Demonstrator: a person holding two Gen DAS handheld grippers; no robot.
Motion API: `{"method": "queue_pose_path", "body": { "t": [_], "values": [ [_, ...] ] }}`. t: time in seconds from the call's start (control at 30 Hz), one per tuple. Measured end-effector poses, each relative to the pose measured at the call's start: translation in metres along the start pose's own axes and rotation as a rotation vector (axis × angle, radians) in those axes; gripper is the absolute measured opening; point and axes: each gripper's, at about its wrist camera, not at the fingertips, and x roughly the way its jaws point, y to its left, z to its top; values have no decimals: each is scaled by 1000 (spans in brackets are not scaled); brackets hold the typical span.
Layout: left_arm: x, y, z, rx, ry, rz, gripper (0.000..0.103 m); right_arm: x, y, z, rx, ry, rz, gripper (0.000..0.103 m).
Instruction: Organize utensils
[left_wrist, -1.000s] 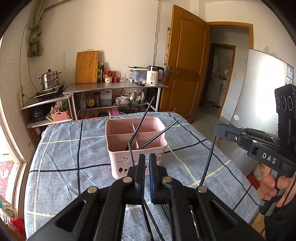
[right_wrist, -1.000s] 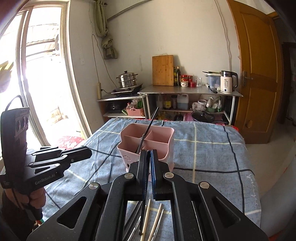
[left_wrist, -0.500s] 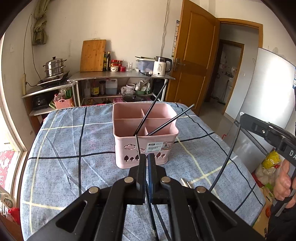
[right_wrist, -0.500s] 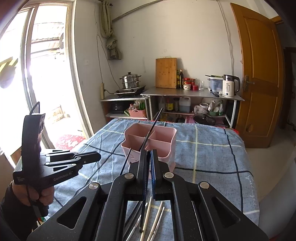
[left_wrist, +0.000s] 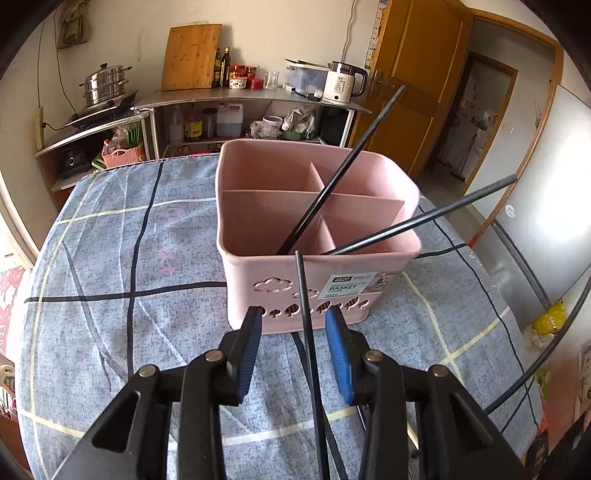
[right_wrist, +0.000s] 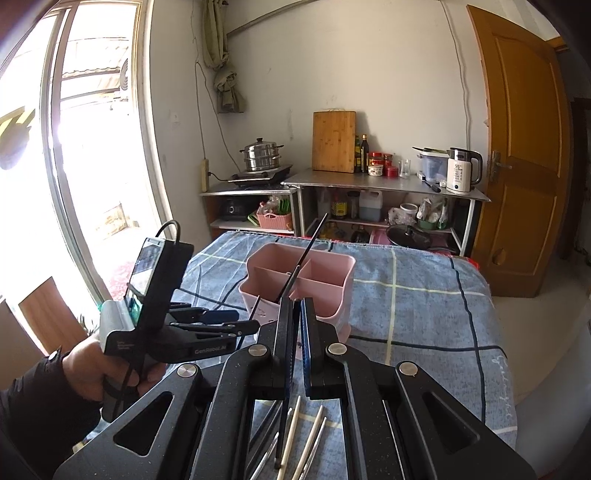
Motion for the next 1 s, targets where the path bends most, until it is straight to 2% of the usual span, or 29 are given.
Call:
{"method": "queue_pose_path", "body": {
  "t": [0.13,0.17,0.37,0.73,1.0],
  "values": [
    [12,-2,9,13,28,-9,10,1,1,1,-2,4,-5,4],
    [12,-2,10,11,28,-11,8,2,1,2,-2,5,-6,4],
    [-10,-5,10,12,-14,-34,6,2,0,3,1,6,-8,4],
    [-98,-16,13,61,-181,-42,5,-2,-2,3,7,4,-8,4],
    [-120,-20,5,93,-209,-40,5,-10,2,3,4,-5,-9,4]
  ]
}}
